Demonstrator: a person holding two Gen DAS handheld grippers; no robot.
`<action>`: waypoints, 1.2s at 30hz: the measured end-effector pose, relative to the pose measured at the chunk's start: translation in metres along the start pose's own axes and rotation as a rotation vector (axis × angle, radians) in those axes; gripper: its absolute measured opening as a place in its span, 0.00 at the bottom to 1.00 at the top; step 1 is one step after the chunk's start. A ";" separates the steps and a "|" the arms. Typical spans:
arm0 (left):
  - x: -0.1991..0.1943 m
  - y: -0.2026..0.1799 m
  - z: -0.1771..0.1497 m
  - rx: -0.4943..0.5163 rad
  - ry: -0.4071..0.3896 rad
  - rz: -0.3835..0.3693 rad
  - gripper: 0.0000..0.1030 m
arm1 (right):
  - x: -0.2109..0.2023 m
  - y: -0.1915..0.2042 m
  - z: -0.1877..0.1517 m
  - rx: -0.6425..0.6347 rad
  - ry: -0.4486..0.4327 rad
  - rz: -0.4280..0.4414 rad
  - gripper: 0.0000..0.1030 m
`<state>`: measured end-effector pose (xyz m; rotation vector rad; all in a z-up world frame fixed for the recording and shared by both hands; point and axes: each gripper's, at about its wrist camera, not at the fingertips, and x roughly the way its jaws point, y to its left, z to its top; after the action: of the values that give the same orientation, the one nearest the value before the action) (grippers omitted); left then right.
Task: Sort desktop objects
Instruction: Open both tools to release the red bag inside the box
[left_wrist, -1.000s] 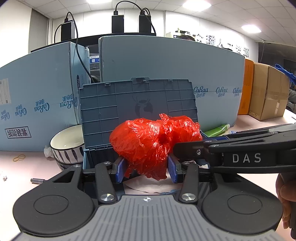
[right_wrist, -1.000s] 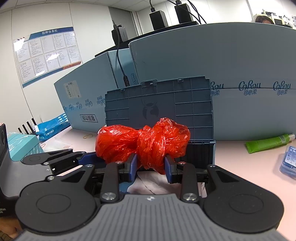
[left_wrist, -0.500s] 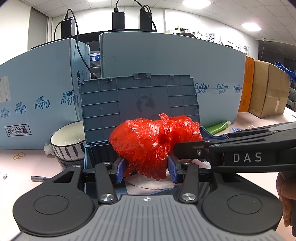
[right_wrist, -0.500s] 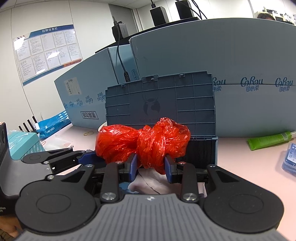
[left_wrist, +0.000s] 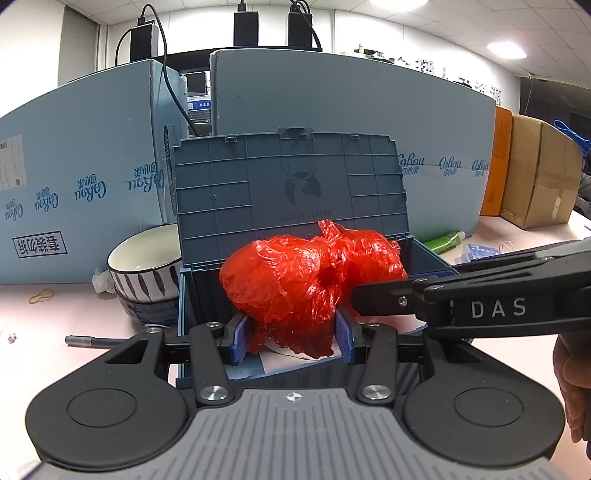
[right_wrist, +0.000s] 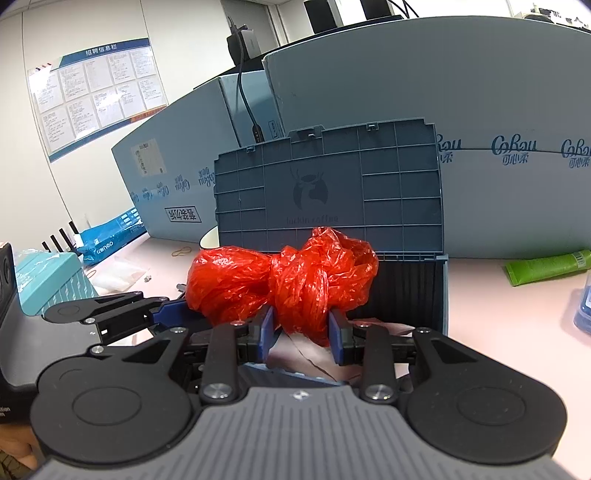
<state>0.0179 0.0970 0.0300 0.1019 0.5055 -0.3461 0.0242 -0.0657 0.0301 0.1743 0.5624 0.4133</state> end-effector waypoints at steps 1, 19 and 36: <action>0.000 0.000 0.000 0.001 0.000 0.000 0.39 | 0.000 0.000 0.000 0.002 0.001 0.000 0.34; -0.001 0.002 -0.001 -0.005 0.003 0.034 0.62 | 0.000 -0.006 -0.002 0.036 0.009 -0.028 0.60; -0.001 0.004 -0.001 -0.015 0.012 0.051 0.75 | -0.001 -0.010 -0.004 0.047 0.005 -0.042 0.70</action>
<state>0.0181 0.1011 0.0291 0.1024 0.5168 -0.2925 0.0247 -0.0752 0.0249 0.2063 0.5800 0.3604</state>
